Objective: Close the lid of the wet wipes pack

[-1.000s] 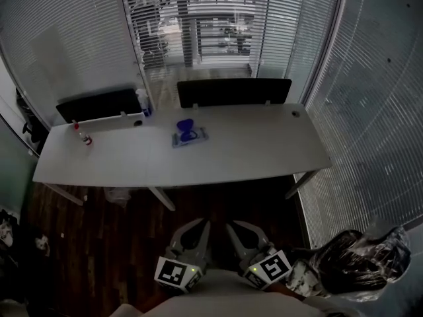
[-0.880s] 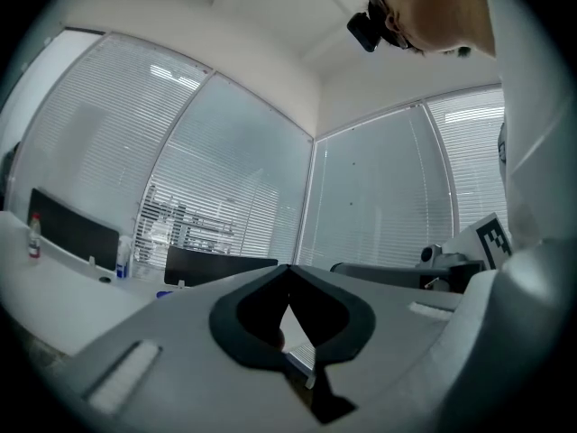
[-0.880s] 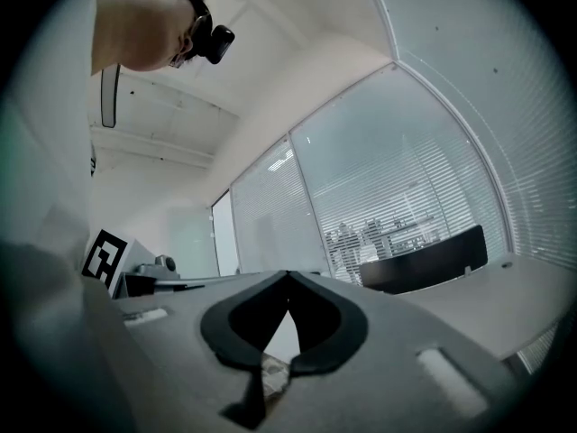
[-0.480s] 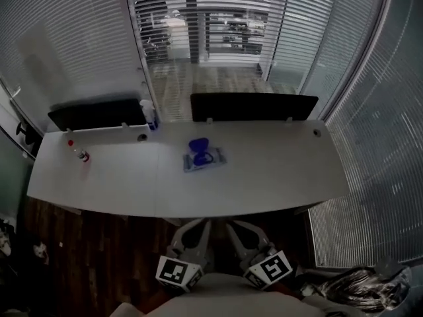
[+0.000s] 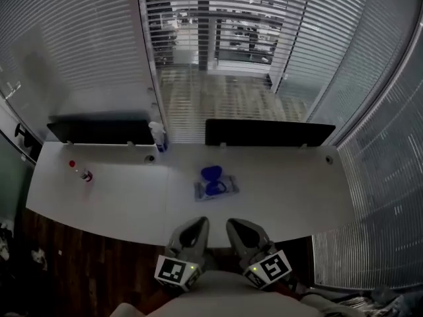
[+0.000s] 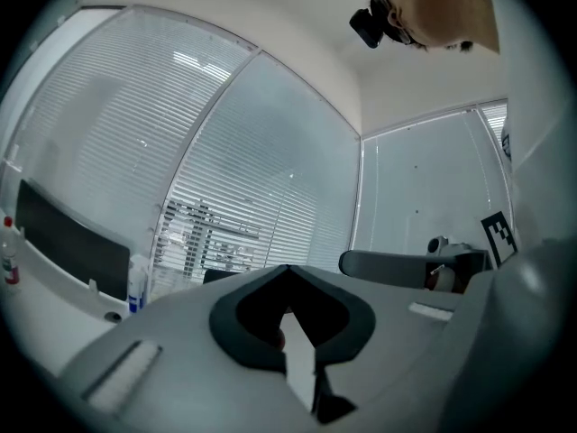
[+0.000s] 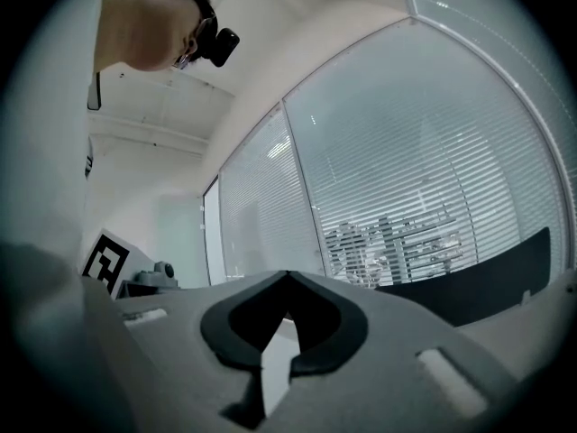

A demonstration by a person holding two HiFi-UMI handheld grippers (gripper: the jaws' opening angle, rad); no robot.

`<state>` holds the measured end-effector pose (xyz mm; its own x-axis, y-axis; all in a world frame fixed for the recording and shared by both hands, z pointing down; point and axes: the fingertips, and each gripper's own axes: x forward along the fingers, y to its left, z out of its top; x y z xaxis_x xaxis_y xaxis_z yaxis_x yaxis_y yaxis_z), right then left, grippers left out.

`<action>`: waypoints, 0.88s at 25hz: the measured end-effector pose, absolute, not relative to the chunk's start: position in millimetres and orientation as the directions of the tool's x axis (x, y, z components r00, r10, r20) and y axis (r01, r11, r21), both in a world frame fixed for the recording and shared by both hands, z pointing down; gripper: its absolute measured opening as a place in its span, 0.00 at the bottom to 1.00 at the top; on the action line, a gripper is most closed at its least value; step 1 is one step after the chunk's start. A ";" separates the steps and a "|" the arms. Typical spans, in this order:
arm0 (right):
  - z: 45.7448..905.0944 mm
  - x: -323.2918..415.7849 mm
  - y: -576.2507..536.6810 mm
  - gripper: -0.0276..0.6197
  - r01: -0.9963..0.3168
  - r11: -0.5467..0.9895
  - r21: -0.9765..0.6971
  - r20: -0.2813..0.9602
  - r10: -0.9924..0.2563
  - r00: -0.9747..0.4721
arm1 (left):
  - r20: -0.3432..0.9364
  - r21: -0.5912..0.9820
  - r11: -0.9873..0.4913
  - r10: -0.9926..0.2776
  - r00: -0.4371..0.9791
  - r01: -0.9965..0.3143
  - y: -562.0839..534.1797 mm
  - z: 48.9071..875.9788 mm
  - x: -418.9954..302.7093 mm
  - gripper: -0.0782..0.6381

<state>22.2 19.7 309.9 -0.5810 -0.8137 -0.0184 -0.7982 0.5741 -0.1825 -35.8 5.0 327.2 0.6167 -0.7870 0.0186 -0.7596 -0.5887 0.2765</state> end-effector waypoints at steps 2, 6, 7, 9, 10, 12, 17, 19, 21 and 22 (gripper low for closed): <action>307.5 20.4 5.4 0.04 -0.801 0.569 -0.187 -0.016 -0.817 -0.576 | 0.008 0.264 -0.597 -0.784 0.620 -0.758 -9.3 322.6 -37.2 0.11; 313.9 23.4 -19.6 0.04 -0.808 0.557 -0.193 -0.013 -0.825 -0.565 | 0.020 0.253 -0.601 -0.780 0.625 -0.758 -33.7 329.4 -36.1 0.11; 315.2 25.3 -24.0 0.04 -0.809 0.557 -0.188 -0.016 -0.825 -0.565 | 0.024 0.252 -0.602 -0.779 0.626 -0.758 -38.1 331.9 -34.2 0.11; 315.0 29.2 -31.6 0.04 -0.809 0.561 -0.176 -0.025 -0.824 -0.566 | 0.026 0.240 -0.605 -0.777 0.629 -0.759 -45.4 333.6 -29.4 0.11; 312.9 31.6 -35.2 0.04 -0.809 0.563 -0.171 -0.030 -0.824 -0.566 | 0.026 0.234 -0.606 -0.778 0.628 -0.760 -48.5 332.0 -26.6 0.11; 306.3 37.5 -41.3 0.04 -0.808 0.567 -0.159 -0.043 -0.822 -0.568 | 0.032 0.226 -0.603 -0.780 0.625 -0.765 -53.2 327.9 -20.3 0.11; 309.5 52.4 -51.7 0.04 -0.807 0.571 -0.152 -0.051 -0.820 -0.571 | 0.012 0.220 -0.592 -0.793 0.609 -0.775 -65.0 327.8 -5.1 0.11; 315.6 55.2 -59.2 0.04 -0.807 0.569 -0.157 -0.044 -0.821 -0.570 | 0.012 0.227 -0.584 -0.799 0.602 -0.780 -73.8 329.4 -3.3 0.11; 319.7 57.0 -66.9 0.04 -0.809 0.567 -0.157 -0.041 -0.822 -0.568 | 0.019 0.224 -0.582 -0.799 0.600 -0.782 -82.3 332.9 -2.3 0.11; 320.0 58.7 -69.3 0.04 -0.809 0.567 -0.156 -0.043 -0.822 -0.567 | 0.026 0.220 -0.584 -0.797 0.603 -0.781 -84.7 336.2 -0.7 0.11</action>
